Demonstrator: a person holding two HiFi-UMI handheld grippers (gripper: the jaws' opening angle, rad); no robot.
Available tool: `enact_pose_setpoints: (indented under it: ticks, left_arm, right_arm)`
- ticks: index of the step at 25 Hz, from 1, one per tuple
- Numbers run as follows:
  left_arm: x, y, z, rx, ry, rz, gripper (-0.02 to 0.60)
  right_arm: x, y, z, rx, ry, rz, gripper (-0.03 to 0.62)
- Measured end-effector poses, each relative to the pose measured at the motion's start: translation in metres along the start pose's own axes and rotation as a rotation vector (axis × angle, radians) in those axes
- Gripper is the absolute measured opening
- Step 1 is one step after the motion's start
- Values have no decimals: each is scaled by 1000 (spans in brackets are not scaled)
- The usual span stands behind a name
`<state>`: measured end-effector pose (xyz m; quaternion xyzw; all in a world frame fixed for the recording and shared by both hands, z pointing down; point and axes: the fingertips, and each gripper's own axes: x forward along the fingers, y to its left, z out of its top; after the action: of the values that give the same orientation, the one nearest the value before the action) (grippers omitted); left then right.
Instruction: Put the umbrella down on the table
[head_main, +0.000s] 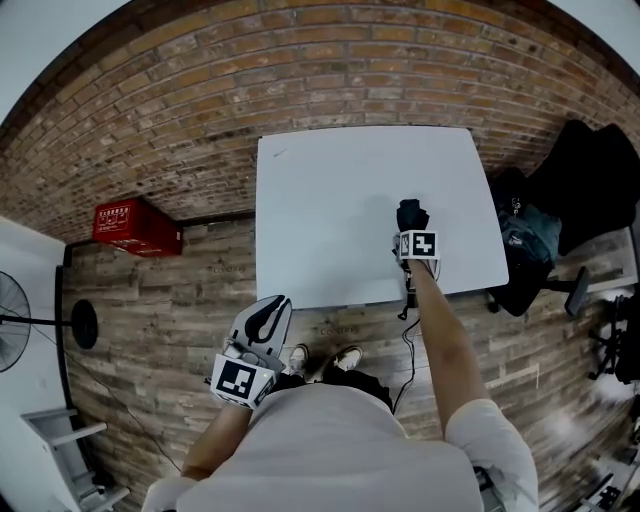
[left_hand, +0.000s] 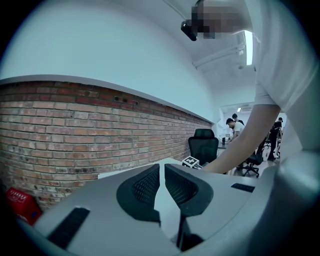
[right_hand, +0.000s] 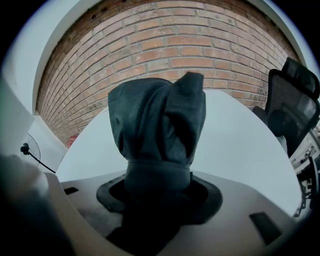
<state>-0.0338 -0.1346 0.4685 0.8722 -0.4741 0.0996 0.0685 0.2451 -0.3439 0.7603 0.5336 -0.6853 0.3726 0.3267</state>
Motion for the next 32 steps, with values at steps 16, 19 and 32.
enact_pose_setpoints:
  ticks: [16,19,32]
  left_arm:
    - [4,-2,-15,-62,10,-8,49]
    - [0,4,-17,-69,10,2,49]
    - [-13,15,-22,-85,16,1,49]
  right_arm:
    - [10,-2,-11,-88,72,-38,275]
    - [9,-3,-11,-84,54,-65,278]
    - [6,-13,-6,138,-16,-56,310]
